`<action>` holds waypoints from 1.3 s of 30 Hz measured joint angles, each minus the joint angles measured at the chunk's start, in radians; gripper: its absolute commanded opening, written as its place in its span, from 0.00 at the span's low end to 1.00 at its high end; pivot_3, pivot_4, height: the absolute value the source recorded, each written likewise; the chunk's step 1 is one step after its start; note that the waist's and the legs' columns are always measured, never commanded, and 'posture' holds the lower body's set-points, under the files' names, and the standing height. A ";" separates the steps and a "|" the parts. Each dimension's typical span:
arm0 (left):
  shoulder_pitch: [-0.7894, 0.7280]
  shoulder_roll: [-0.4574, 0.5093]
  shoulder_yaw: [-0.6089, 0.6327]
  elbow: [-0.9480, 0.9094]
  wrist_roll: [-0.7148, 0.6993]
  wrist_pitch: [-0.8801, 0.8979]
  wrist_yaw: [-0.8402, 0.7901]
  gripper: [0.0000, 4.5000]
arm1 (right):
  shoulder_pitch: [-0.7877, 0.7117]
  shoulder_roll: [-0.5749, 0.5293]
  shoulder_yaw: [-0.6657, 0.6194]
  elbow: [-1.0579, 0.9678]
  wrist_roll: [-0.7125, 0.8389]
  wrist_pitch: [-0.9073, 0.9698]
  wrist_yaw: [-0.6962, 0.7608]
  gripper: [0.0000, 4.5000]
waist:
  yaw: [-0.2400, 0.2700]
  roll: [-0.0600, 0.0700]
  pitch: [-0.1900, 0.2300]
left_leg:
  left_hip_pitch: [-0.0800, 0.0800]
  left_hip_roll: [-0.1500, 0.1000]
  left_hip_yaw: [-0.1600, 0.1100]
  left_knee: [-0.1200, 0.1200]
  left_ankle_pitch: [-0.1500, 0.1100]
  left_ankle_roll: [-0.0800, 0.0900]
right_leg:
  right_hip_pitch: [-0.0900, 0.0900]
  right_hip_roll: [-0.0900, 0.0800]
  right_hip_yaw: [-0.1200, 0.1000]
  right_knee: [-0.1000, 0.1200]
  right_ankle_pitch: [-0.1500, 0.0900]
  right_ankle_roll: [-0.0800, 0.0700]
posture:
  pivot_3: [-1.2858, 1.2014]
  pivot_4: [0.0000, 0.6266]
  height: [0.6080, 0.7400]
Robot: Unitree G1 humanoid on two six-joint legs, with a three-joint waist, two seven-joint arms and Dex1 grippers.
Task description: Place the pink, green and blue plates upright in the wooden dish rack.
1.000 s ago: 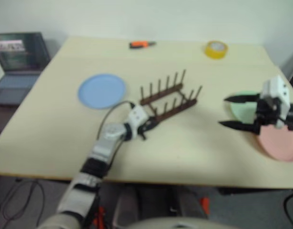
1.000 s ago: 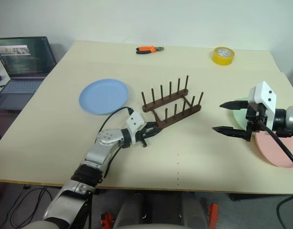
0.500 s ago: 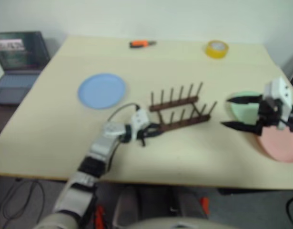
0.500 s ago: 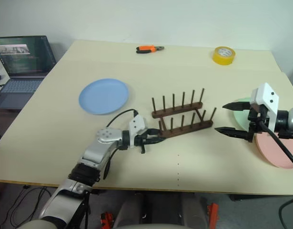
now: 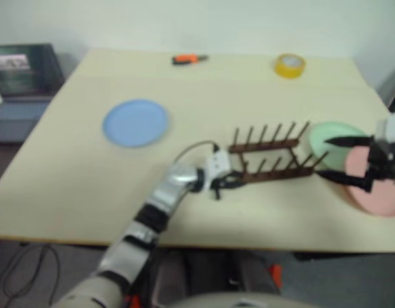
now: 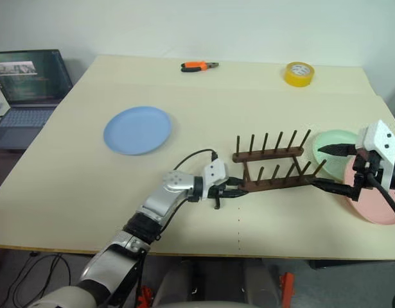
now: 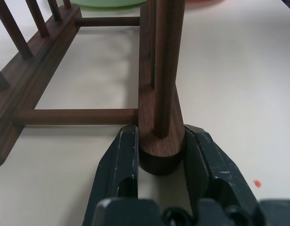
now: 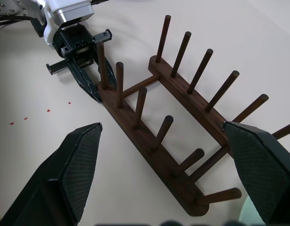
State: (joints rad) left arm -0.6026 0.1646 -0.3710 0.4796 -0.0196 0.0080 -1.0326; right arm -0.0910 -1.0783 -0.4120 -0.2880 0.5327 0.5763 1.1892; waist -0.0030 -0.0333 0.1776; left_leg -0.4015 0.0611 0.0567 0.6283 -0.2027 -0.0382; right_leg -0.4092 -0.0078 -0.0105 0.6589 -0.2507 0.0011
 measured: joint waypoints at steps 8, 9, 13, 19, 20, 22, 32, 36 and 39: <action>-0.035 -0.042 -0.009 0.064 0.037 -0.033 0.041 0.22 | 0.042 0.000 -0.040 -0.039 0.004 0.013 -0.020 1.00 | 0.001 0.000 0.000 | 0.000 -0.001 0.000 0.001 0.000 0.000 | 0.000 -0.001 0.000 -0.001 0.001 0.002 | 0.52 0.24 1.00; -0.040 -0.046 -0.009 0.071 0.041 -0.035 0.046 0.22 | 0.042 0.000 -0.040 -0.041 0.005 0.014 -0.022 1.00 | 0.001 0.000 0.000 | 0.000 -0.001 0.000 0.001 0.000 0.000 | 0.001 -0.001 0.000 -0.001 0.001 0.002 | 0.52 0.24 1.00; -0.061 -0.065 -0.009 0.105 0.044 -0.038 0.063 0.22 | 0.042 0.000 -0.040 -0.041 0.007 0.019 -0.032 1.00 | 0.001 0.000 0.000 | 0.000 -0.001 0.000 0.001 0.000 0.000 | 0.001 -0.001 -0.001 -0.001 0.001 0.002 | 0.52 0.24 1.00; -0.072 -0.072 -0.008 0.124 0.044 -0.043 0.060 0.22 | 0.038 0.000 -0.038 -0.041 0.008 0.020 -0.035 1.00 | 0.001 0.000 0.000 | 0.000 -0.001 0.000 0.000 0.000 0.000 | 0.001 -0.001 -0.001 -0.002 0.001 0.002 | 0.52 0.24 1.00; -0.076 -0.072 -0.008 0.130 0.044 -0.046 0.059 0.22 | 0.037 0.000 -0.037 -0.041 0.008 0.020 -0.035 1.00 | 0.001 -0.001 0.000 | 0.000 -0.001 0.000 0.000 0.000 0.000 | 0.001 -0.001 -0.001 -0.002 0.001 0.002 | 0.52 0.24 1.00; -0.085 -0.071 -0.008 0.147 0.044 -0.056 0.059 0.22 | 0.036 0.000 -0.037 -0.041 0.008 0.020 -0.035 1.00 | 0.001 -0.001 0.000 | 0.000 -0.001 0.000 0.001 0.000 0.000 | 0.001 -0.001 0.000 -0.002 0.001 0.002 | 0.52 0.24 1.00; -0.136 -0.069 -0.004 0.222 0.040 -0.082 0.038 0.22 | 0.032 0.006 -0.035 -0.041 0.009 0.020 -0.041 1.00 | -0.001 -0.001 0.001 | 0.000 -0.001 0.000 0.000 0.000 0.000 | 0.000 0.000 -0.001 -0.002 0.001 0.002 | 0.52 0.24 1.00; -0.148 -0.067 0.001 0.238 0.040 -0.087 0.019 0.22 | 0.032 0.006 -0.035 -0.041 0.009 0.020 -0.041 1.00 | -0.001 -0.001 0.001 | 0.000 -0.001 0.000 0.000 0.000 0.000 | 0.000 0.000 -0.001 -0.002 0.001 0.002 | 0.52 0.24 1.00; -0.148 -0.057 0.006 0.233 0.037 -0.082 -0.005 0.22 | 0.032 0.007 -0.035 -0.041 0.010 0.021 -0.043 1.00 | -0.001 -0.001 0.001 | 0.000 -0.001 0.000 0.000 0.000 0.000 | 0.000 0.000 -0.001 -0.002 0.001 0.001 | 0.52 0.24 1.00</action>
State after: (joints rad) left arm -0.7503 0.1075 -0.3650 0.7121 0.0176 -0.0738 -1.0379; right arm -0.0587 -1.0709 -0.4471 -0.3288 0.5428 0.5973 1.1460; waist -0.0044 -0.0344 0.1783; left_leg -0.4017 0.0604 0.0568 0.6279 -0.2028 -0.0381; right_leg -0.4088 -0.0078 -0.0112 0.6570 -0.2500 0.0026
